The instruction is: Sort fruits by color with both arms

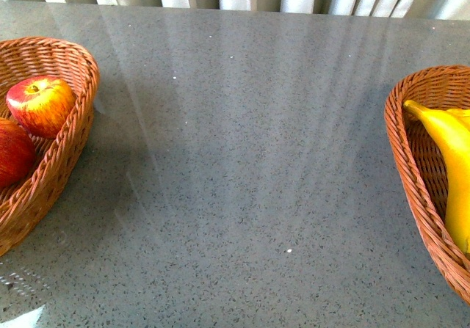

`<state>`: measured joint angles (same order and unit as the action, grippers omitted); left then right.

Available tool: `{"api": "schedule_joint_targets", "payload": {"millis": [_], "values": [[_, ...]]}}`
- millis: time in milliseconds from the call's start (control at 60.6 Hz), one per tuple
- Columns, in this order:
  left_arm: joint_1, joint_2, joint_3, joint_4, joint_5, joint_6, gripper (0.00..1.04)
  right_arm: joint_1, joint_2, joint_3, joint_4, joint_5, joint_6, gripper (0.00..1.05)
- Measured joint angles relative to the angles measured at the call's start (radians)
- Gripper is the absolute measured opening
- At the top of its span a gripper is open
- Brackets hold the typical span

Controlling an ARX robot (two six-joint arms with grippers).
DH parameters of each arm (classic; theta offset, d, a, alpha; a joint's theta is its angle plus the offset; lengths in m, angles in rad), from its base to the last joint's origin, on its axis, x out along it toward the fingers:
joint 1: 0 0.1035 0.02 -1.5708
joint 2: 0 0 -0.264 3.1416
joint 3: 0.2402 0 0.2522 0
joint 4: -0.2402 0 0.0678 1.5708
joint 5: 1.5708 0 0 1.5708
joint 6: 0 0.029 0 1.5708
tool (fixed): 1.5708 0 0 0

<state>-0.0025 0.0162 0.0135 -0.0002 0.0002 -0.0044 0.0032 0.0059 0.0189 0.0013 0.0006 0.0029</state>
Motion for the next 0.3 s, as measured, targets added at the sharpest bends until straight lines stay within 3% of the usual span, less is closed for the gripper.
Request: {"api": "schedule_joint_targets", "payload": {"millis": [297], "values": [[0.000,0.000,0.000,0.000,0.000,0.000,0.96,0.000,0.000,0.000,0.000,0.000,0.000,0.96]]}}
